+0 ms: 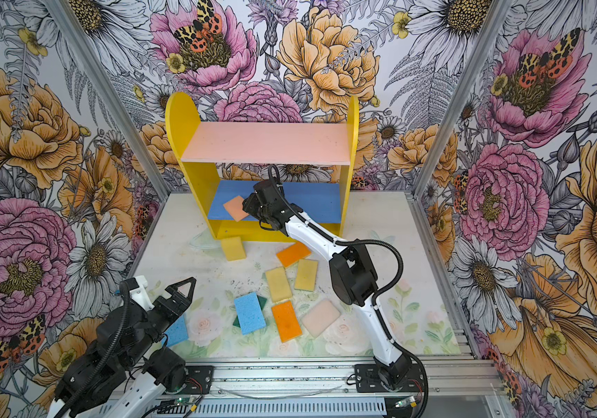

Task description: Place and organize the cleaning sponges onto the shelf

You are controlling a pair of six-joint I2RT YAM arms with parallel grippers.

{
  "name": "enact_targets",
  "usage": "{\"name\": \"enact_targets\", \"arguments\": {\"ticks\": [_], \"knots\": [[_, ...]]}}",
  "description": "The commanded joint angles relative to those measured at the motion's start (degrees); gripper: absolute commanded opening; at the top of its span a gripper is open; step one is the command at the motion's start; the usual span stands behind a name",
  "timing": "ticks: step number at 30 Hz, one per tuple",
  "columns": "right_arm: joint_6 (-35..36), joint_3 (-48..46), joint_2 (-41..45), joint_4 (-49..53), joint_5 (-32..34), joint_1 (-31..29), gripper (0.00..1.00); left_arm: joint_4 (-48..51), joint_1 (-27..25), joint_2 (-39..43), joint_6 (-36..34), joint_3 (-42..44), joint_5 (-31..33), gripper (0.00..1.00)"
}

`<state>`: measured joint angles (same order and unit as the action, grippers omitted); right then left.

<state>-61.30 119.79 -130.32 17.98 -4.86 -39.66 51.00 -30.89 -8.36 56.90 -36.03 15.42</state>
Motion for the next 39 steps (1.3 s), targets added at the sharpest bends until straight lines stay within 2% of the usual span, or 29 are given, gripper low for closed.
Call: {"name": "enact_targets", "arguments": {"ticks": [1,7,9,14,18,22,28,33,39], "knots": [[0.79,2.12,-1.69,0.56,-2.17,0.29,0.3,-1.72,-0.22,-0.62,-0.21,0.09,-1.0,0.99],[-0.5,3.59,-2.02,0.18,-1.04,0.07,0.18,-1.74,-0.19,-1.13,-0.72,0.08,-1.09,0.99],[-0.76,4.6,-2.54,-0.21,-0.68,-0.3,0.18,-1.62,-0.22,-0.98,-0.92,0.0,-1.18,0.99],[0.57,5.47,-2.45,-0.05,-1.03,-0.37,0.32,-1.92,-0.12,-1.42,-1.08,-0.18,-1.07,0.99],[6.77,0.23,2.87,-0.13,-0.66,0.43,0.47,-6.2,0.17,-5.3,-2.27,0.48,-4.43,0.99],[11.44,-6.68,8.85,-0.39,-3.57,1.88,0.55,-15.63,1.96,-14.2,-3.84,0.7,-10.74,0.99],[15.93,-20.11,18.99,-0.42,-8.84,3.85,0.56,-34.37,8.02,-33.84,-3.21,-0.51,-24.83,0.96],[16.18,-33.17,27.55,-2.42,-11.65,6.96,0.56,-42.57,8.31,-48.71,-5.08,-7.62,-28.75,0.96],[16.44,-42.62,35.09,-3.69,-14.36,9.46,0.56,-50.77,9.09,-61.64,-5.08,-13.27,-33.05,0.93]]}}
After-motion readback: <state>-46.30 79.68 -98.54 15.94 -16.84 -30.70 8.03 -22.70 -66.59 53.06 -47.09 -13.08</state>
